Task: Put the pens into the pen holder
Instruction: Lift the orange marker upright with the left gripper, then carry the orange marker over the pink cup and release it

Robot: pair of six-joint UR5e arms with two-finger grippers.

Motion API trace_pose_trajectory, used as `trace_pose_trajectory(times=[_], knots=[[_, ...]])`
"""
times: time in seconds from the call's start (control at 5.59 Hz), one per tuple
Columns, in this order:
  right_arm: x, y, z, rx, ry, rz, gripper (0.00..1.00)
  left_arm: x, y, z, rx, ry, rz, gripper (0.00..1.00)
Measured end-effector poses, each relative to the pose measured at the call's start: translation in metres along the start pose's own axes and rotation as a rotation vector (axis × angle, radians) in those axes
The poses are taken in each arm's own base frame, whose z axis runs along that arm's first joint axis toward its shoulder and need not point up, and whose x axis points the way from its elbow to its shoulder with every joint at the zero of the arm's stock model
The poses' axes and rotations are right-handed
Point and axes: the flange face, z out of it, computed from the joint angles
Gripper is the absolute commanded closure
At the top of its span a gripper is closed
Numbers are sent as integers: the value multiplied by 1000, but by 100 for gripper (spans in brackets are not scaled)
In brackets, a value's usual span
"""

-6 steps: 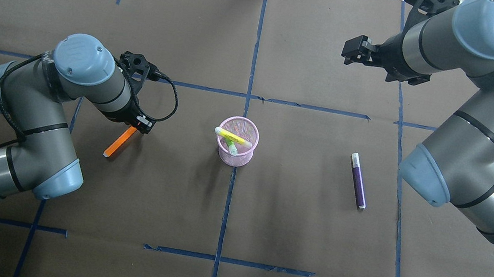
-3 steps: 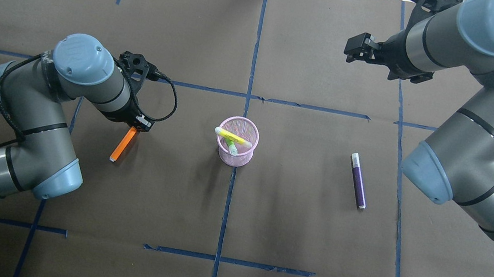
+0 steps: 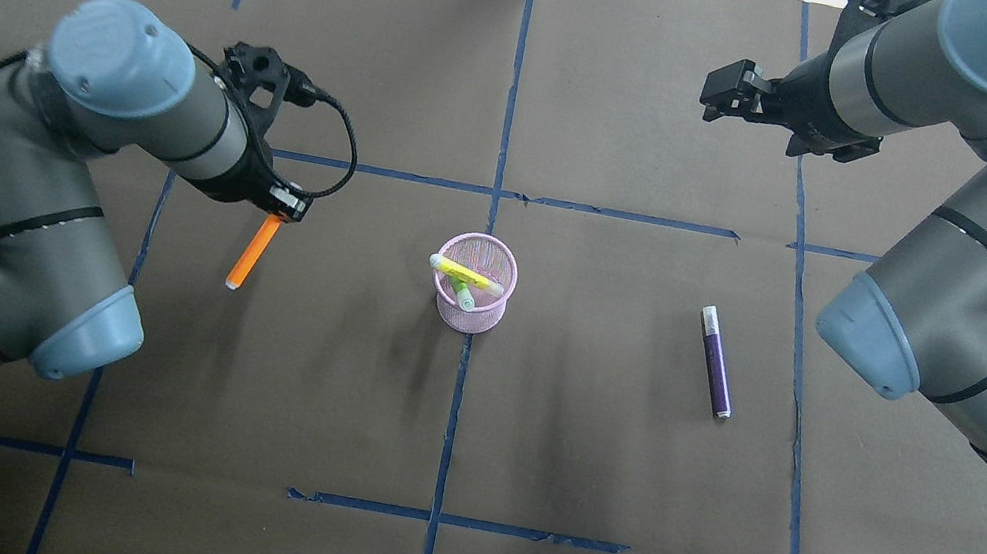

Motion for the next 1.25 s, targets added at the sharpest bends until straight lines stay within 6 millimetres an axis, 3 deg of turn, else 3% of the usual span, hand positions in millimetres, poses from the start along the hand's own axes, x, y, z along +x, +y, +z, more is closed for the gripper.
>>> trace_pose_trajectory(times=[0.54,0.72,0.89,1.25], knots=[[9,0,2,-12,8,-1,0,33,-7,-141,366,66,25,100],[11,2,3,-24,8,1,0,44,-4,-162,495,84,-1,100],[18,6,7,-59,9,8,0,63,6,-164,625,116,-21,100],[39,15,17,-120,22,26,0,104,34,-140,817,195,-76,100]])
